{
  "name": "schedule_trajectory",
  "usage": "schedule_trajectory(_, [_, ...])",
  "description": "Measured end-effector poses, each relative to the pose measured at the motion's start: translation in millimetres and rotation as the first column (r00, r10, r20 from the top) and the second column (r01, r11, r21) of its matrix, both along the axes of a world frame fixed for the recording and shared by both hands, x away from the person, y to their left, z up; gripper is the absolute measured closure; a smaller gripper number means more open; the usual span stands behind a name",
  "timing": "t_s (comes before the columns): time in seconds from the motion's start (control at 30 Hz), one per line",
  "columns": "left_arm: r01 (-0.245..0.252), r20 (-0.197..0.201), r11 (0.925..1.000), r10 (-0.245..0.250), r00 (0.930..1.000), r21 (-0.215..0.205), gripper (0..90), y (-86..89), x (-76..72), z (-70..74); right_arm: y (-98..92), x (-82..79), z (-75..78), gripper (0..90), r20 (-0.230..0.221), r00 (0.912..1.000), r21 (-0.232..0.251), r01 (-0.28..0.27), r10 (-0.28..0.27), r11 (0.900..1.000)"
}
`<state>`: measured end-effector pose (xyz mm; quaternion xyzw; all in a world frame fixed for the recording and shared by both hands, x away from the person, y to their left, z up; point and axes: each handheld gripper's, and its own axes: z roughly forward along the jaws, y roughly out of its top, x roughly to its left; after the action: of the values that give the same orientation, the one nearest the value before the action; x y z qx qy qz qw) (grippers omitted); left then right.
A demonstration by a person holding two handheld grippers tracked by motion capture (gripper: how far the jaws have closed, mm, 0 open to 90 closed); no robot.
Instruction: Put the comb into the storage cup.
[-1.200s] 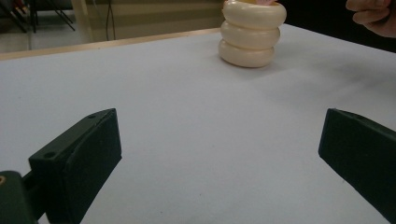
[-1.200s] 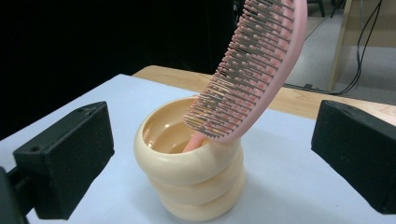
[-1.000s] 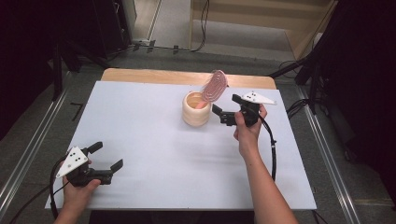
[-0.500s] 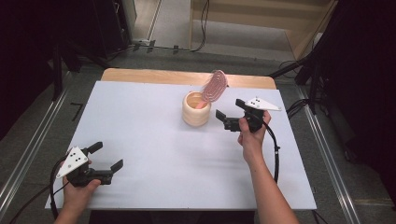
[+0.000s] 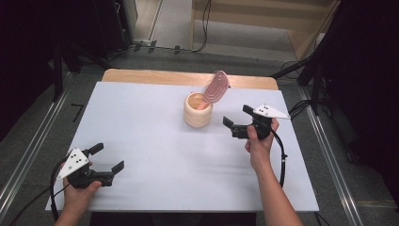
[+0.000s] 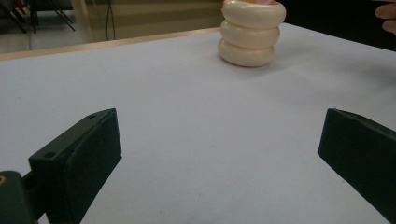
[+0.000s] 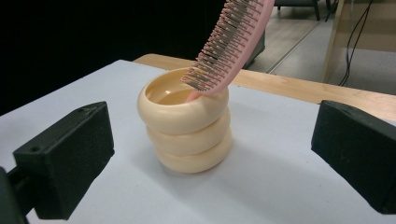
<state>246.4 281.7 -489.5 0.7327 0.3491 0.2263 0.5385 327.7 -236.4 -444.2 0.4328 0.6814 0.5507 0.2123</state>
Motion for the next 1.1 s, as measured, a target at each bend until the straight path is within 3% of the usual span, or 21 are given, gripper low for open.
schedule_trajectory(1.1, [0.000, 0.000, 1.0000, 0.000, 1.0000, 0.002, 0.0, 0.1, 0.0, 0.0, -26.3, -38.9, -13.3, 0.0, 0.017, 0.9997, -0.045, 0.021, -0.020, 0.999])
